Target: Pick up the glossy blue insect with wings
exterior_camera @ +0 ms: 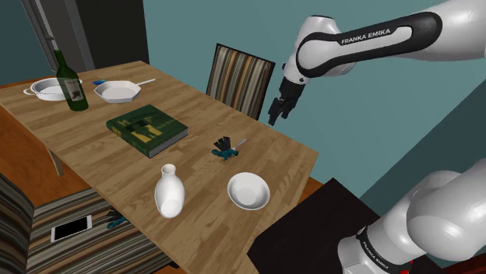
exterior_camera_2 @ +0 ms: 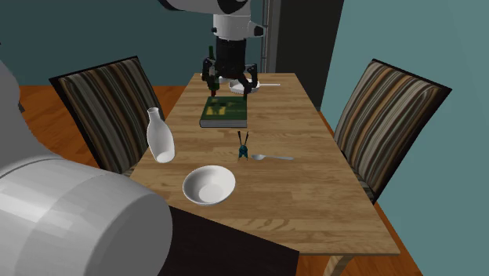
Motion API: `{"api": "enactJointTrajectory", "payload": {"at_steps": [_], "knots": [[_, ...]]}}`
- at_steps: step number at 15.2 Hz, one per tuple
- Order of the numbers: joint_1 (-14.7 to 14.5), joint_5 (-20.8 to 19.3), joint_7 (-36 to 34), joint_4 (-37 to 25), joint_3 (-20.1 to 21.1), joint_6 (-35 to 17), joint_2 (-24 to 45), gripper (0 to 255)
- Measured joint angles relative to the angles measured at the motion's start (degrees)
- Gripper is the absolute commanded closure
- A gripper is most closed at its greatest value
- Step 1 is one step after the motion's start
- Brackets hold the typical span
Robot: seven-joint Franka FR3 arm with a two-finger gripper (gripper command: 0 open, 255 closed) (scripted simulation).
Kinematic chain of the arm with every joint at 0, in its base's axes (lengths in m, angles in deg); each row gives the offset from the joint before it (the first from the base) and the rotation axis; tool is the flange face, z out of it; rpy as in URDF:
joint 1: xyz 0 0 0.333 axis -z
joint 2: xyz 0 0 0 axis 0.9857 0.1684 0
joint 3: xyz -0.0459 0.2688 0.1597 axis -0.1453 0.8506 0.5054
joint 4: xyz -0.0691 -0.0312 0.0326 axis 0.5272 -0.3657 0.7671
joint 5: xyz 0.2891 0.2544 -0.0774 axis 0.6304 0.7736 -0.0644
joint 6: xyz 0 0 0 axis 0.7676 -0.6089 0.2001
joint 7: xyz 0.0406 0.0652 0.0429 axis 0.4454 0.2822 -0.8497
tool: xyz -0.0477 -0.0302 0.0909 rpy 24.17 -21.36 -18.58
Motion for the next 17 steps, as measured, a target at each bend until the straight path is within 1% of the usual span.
{"api": "enactJointTrajectory", "payload": {"at_steps": [5,12,17], "knots": [[-0.48,0.78,2.34,-5.35,0.21,-5.52,11.69,0],[-0.44,1.43,5.56,-15.46,0.79,-9.71,27.12,0],[-0.51,1.32,7.02,-25.48,1.42,-10.63,38.84,0]]}}
